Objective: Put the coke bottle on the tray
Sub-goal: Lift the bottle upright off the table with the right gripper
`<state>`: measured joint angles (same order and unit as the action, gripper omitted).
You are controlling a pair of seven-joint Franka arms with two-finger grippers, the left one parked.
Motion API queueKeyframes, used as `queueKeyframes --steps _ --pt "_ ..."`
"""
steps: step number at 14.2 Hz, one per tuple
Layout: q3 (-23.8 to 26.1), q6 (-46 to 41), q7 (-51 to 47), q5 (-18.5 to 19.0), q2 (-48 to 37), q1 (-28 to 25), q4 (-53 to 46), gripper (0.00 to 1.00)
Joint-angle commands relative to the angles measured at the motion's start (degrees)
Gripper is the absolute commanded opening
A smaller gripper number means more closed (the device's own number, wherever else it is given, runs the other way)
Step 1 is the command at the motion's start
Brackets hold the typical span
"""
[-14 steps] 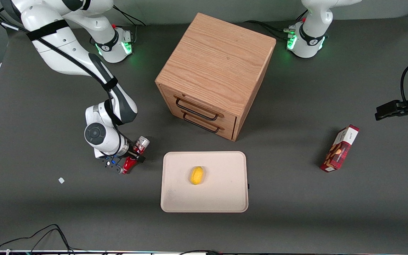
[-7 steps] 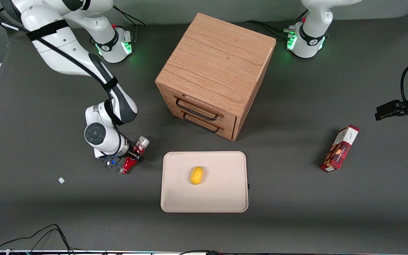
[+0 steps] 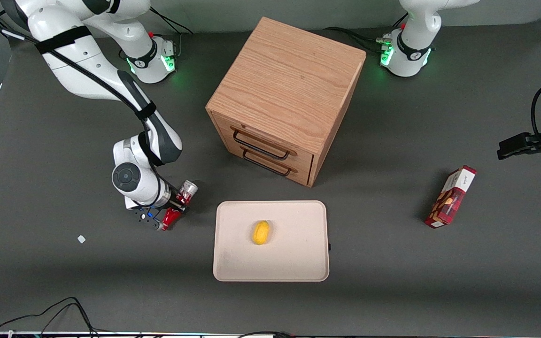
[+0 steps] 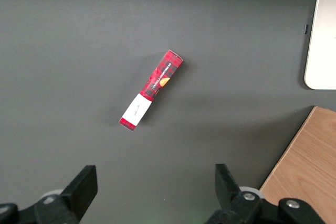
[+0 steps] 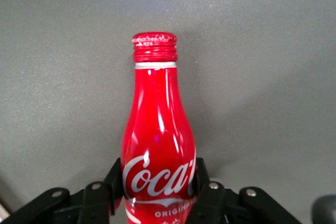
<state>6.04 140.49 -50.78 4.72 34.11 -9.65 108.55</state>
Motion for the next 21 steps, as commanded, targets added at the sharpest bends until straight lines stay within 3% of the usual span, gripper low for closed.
queueKeyframes --steps 1,8,13,18,21 --pt "-0.15 0.40 -2.22 1.88 -0.09 -0.36 -0.10 0.00" --pt "0.11 -0.74 -2.30 1.79 -2.37 -0.19 -0.01 0.00" --pt "2.30 -14.61 -0.46 1.00 -12.82 1.47 -0.45 0.00" --pt "14.76 -28.66 2.88 -2.34 -21.53 12.88 -3.60 0.00" --pt "19.62 -40.00 3.58 -2.52 -21.37 17.65 -12.28 0.00"
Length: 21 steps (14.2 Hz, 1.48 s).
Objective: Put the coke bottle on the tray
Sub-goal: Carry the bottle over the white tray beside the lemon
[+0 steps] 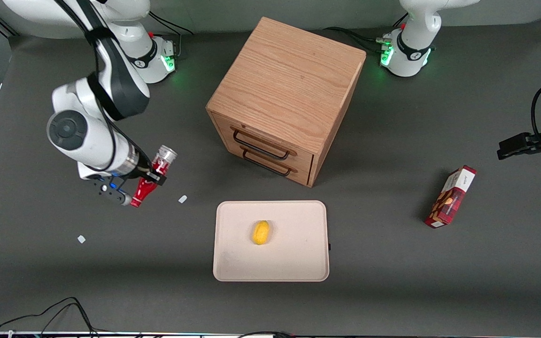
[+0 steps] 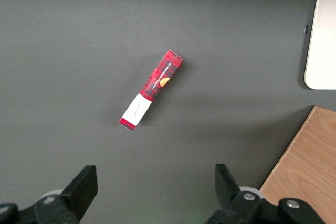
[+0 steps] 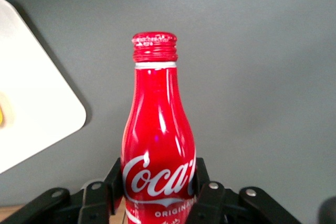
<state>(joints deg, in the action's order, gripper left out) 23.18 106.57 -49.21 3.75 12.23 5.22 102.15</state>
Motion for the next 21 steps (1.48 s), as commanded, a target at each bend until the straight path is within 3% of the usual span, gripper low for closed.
queueKeyframes --steps 1,3,5,9,14,21 --pt "2.57 -7.51 2.10 -1.64 0.95 2.86 -7.91 0.00" --pt "2.48 -7.52 2.19 -1.64 3.23 2.34 -10.03 0.00" --pt "2.66 -7.43 1.84 -1.03 10.76 0.50 -16.16 0.00" --pt "0.47 -7.43 0.87 5.29 26.58 -8.98 -29.95 0.00" --pt "-10.51 -3.32 5.95 5.57 39.61 -21.64 -45.80 0.00" --pt "-12.98 8.99 16.76 5.57 45.95 -23.50 -46.87 0.00"
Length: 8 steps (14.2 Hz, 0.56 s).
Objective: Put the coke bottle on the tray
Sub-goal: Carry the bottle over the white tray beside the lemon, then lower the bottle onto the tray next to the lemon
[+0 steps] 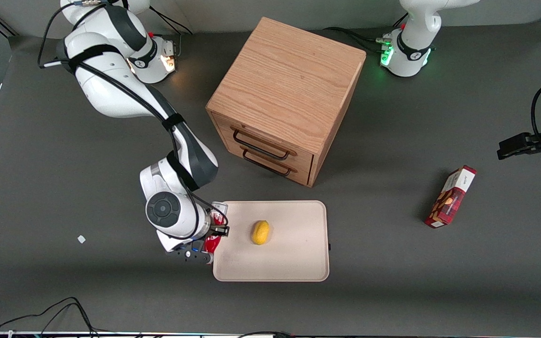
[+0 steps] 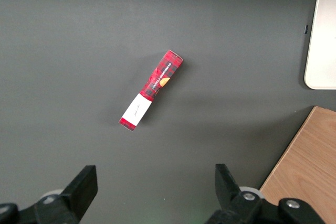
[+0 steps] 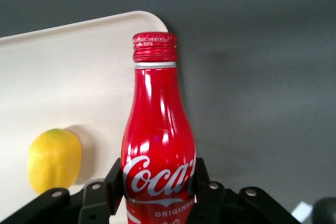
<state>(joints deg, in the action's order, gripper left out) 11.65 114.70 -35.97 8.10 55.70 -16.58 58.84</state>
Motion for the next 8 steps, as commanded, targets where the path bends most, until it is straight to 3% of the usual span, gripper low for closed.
queueKeyframes --steps 1,8 --pt "-1.71 2.09 4.15 1.22 3.27 -1.79 -3.65 0.00" --pt "-2.16 6.06 8.45 1.22 6.17 -2.75 -3.56 0.00"
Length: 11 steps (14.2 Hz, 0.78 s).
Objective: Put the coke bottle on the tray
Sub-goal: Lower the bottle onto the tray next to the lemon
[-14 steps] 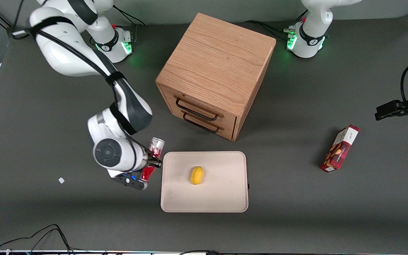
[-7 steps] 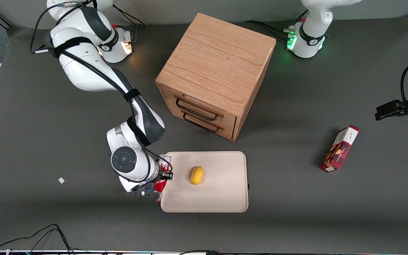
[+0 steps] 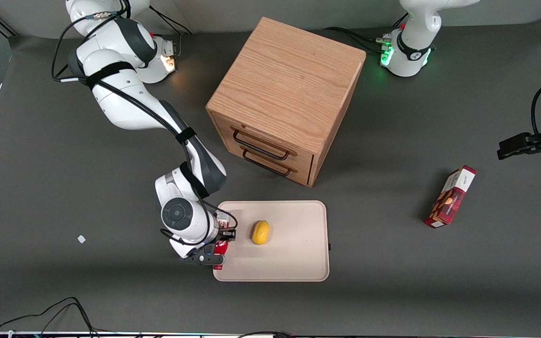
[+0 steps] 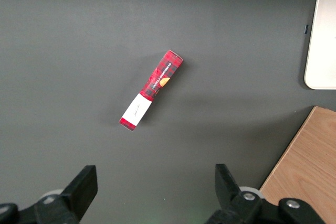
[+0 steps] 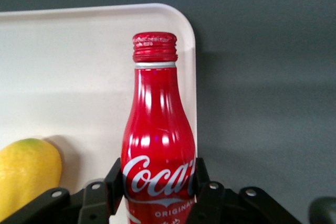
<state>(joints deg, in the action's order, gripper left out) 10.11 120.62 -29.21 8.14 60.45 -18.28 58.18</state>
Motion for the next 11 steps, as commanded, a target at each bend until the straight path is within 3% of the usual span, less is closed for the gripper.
queueKeyframes --steps 1,6,7,8,9,11 --pt "-0.61 0.14 1.88 1.18 1.78 -1.14 -2.99 0.00" --pt "-1.49 0.23 1.88 1.27 2.40 -2.36 -2.90 0.00" --pt "-2.62 0.32 1.79 1.18 2.40 -2.81 -2.90 0.26" --pt "-2.81 1.19 1.62 1.27 2.40 -3.33 -2.73 0.94" --pt "-2.90 1.98 1.53 1.18 2.48 -3.42 -2.72 1.00" --pt "-2.99 2.25 1.79 1.18 2.48 -3.34 -2.72 1.00"
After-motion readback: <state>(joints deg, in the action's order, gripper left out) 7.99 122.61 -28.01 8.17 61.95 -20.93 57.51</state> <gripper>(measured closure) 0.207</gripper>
